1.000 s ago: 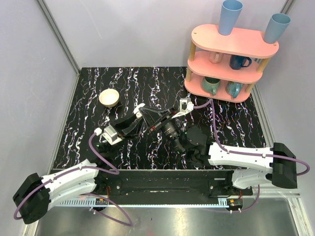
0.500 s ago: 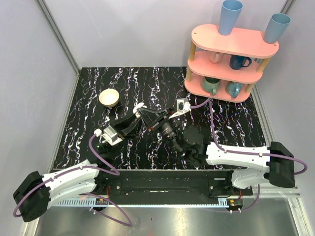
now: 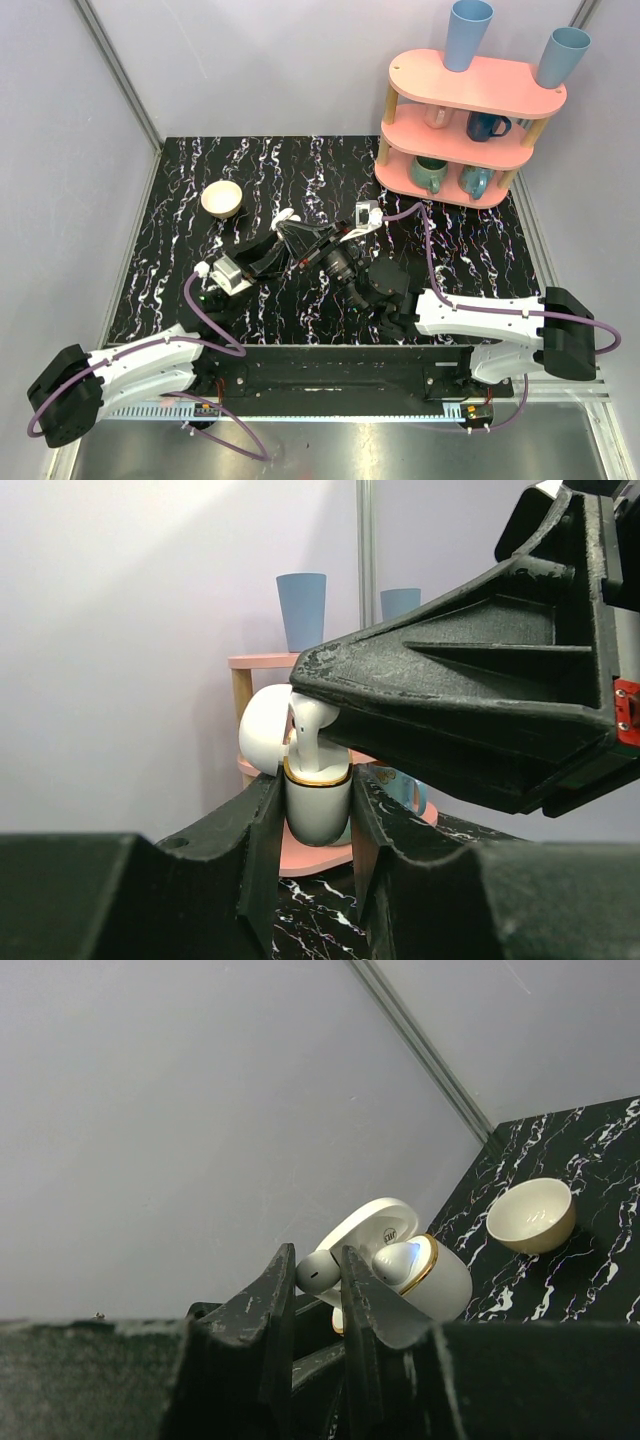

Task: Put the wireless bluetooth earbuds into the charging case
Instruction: Insert the left earbud into the left side groove of the charging case.

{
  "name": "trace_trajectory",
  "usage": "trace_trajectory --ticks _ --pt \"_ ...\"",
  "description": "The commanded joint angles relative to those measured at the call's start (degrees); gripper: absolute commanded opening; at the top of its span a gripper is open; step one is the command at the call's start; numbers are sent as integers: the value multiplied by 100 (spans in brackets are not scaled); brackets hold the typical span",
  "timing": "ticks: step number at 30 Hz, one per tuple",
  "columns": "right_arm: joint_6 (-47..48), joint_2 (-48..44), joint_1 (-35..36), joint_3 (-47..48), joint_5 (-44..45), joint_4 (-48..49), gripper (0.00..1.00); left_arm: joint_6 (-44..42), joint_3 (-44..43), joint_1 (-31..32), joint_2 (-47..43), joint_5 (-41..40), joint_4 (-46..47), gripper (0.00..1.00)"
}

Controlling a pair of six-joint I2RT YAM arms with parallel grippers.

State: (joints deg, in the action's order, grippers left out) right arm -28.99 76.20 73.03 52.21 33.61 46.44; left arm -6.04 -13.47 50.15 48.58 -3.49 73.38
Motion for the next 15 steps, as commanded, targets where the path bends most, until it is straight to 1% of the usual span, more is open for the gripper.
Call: trace_trajectory --ticks 1,5,12,15 --pt "43 -35 53 115 111 173 7 -90 -85 47 -23 -161 712 0" --pt "166 -79 53 53 94 121 7 -134 -76 48 -112 -240 721 0" --pt "412 -53 62 290 -12 -406 9 -195 -59 47 -287 -302 695 0" --pt "517 -18 62 352 6 -460 13 -195 -68 56 -340 -258 651 0"
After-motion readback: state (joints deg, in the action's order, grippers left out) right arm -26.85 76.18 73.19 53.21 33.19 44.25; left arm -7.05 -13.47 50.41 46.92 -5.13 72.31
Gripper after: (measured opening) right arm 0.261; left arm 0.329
